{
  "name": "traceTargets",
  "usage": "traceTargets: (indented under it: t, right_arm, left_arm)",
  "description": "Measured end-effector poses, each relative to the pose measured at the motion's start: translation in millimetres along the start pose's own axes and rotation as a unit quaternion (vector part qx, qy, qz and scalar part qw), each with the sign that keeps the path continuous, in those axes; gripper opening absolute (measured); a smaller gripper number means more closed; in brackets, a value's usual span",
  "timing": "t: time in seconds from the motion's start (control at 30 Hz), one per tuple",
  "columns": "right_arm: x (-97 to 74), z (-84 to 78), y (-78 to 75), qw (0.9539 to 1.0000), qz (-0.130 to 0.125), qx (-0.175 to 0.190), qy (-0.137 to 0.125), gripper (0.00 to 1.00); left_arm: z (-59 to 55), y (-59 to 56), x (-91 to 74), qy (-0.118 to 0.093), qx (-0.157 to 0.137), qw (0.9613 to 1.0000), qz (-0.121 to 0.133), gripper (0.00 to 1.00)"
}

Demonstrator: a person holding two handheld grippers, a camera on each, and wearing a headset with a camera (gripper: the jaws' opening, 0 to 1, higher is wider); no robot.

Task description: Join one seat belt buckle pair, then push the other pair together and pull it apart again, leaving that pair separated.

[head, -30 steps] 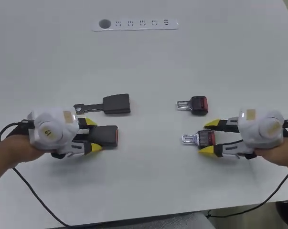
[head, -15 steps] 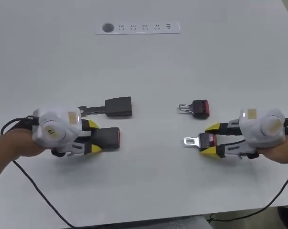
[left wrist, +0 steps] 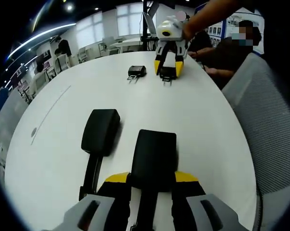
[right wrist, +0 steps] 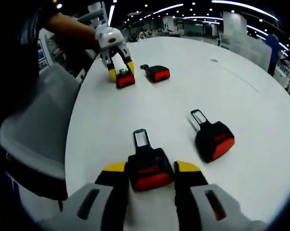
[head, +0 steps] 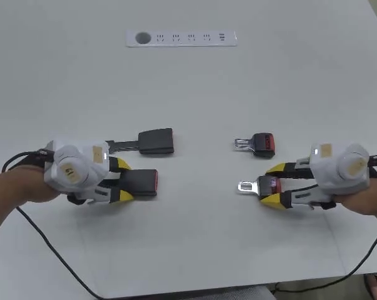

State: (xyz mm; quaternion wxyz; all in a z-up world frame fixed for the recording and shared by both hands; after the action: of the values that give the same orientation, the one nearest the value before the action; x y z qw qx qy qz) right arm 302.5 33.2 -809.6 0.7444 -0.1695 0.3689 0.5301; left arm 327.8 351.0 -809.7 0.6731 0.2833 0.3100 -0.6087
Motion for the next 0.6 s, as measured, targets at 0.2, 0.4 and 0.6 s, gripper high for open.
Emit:
traceTargets:
  t: [0.2,0.4,0.6]
  right_arm:
    - [10.6,6.9,3.7,1.0000,-0.001,-0.001,-0.008,0.37]
    - [23.3,17.7,10.2,0.9997,-0.004,-0.008,-0.024,0.37]
    - [33.8,23.4,9.9,0.9994,-0.001,-0.006,-0.034,0.37]
  left_arm:
    - [0.3,0.5,-0.5,0.001,-0.003,1.0000,0.000,0.34]
    - [0.6,0.9,-0.5,0.005,-0.007,1.0000,0.001,0.34]
    - [0.5,1.2,-0.5,0.008,-0.009,0.9999,0.002,0.34]
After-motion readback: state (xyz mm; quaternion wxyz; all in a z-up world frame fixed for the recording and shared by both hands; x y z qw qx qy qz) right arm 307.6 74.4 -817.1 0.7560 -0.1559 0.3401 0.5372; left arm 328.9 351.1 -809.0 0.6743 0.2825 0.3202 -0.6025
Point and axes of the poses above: the centre of the closed fingertips' face, and the gripper's own axes: x roughly forward along the fingers, y roughly to its left, z roughly out of its top, the point moved 6 cm from there along -x, roughly backward along the fingers, and after that the axes turned 2 degrees about -y, right-handed, at the moved point
